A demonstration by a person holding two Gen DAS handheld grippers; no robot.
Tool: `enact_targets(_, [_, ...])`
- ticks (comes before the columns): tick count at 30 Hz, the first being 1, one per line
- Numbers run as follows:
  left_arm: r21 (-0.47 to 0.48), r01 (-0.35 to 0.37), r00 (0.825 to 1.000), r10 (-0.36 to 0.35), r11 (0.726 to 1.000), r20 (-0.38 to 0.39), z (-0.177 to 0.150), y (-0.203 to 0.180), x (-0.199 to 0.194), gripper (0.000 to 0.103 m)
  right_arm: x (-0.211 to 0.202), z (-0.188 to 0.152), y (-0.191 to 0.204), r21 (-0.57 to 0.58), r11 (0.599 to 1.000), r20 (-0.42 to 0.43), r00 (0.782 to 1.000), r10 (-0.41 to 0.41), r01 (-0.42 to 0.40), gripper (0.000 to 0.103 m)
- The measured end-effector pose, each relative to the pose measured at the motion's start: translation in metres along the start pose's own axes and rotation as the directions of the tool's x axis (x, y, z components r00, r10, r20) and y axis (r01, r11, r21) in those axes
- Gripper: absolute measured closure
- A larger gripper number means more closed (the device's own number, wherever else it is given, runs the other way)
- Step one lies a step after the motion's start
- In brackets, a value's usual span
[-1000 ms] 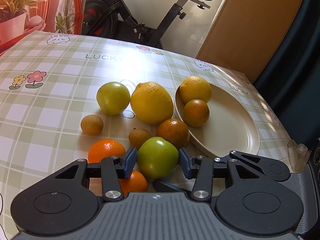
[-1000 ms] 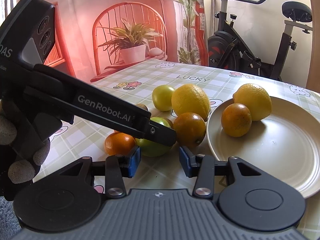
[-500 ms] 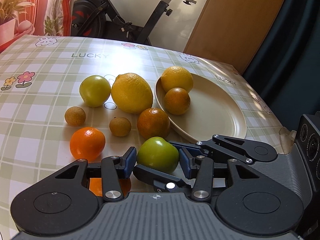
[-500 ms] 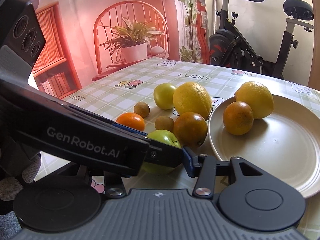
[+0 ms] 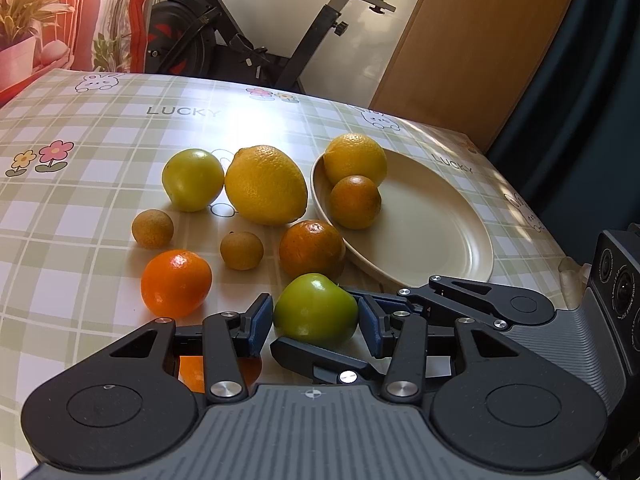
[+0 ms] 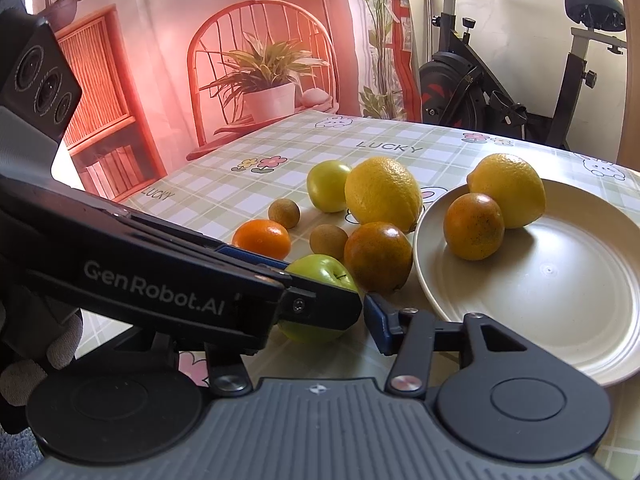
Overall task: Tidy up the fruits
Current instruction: 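Carry the green apple with the left gripper over the beige plate and lower it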
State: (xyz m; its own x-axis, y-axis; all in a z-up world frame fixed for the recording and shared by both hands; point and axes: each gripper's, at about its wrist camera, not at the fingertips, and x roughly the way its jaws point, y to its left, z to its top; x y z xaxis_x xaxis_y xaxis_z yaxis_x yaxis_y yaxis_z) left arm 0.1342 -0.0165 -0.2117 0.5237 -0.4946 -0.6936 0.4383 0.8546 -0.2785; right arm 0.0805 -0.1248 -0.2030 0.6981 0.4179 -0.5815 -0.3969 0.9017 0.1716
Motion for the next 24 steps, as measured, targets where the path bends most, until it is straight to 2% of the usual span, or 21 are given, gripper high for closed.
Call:
enact_targets(8, [0.007,0.0,1.0,0.0,1.0,0.007,0.0,-0.003,-0.002,0.054,-0.004,-0.003,0.001,0.0,1.0,-0.001,1.0,0.014,-0.014,0.054])
enact_targets(16, [0.164,-0.036,0.998,0.028,0.986,0.055,0.012,-0.036,-0.007,0.054,-0.024,-0.006,-0.006,0.041,0.999,0.101,0.995,-0.005,0.001,0.055])
enact_targets(24, [0.215,-0.022,0.997,0.006,0.976,0.074,0.035,-0.057,0.009,0.054,-0.042,0.0,-0.031,0.129,0.99,0.183,0.98,-0.073,0.05,0.055])
